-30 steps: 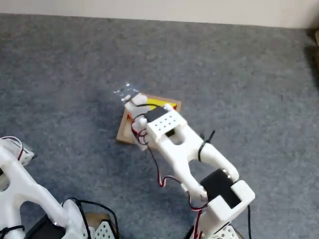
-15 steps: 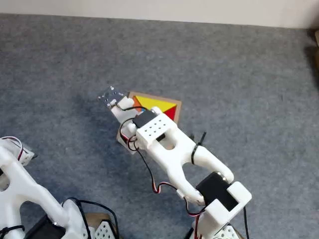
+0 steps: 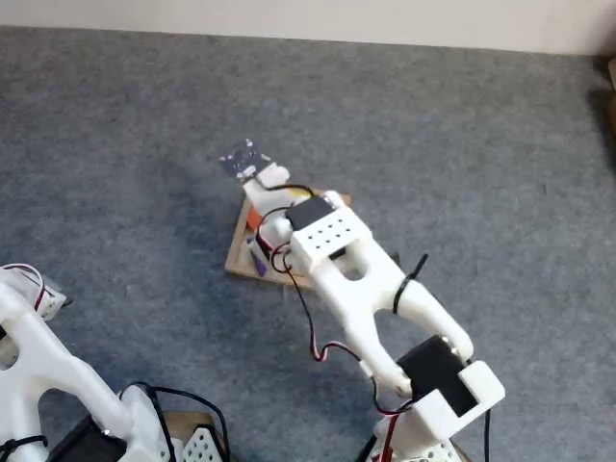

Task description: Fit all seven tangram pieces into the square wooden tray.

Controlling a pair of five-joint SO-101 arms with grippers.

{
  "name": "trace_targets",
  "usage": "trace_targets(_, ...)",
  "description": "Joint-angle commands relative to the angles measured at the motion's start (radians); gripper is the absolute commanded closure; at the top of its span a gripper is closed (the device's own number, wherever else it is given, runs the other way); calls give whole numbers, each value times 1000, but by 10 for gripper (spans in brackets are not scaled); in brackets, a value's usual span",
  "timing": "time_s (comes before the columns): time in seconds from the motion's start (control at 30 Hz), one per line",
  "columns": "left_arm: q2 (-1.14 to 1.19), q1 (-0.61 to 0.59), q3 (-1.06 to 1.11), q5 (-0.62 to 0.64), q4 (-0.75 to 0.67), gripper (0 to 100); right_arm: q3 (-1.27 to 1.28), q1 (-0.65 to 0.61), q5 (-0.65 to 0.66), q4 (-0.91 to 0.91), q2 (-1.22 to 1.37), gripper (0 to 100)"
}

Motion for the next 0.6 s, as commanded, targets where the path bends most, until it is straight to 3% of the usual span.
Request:
trace_targets(0.0, -25, -5, -7, 2, -12, 783, -59, 16, -15, -94, 28, 979)
trace_targets(0.17, -25, -7, -7, 2, -12, 783, -61, 15, -15, -214, 136, 979)
trace_targets(0.4, -25, -5, -7, 2, -12, 783, -62, -24, -2, -237, 186, 979)
trace_targets(0.57, -25, -8, -7, 2, -12, 783, -54, -45, 149, -232, 183, 979)
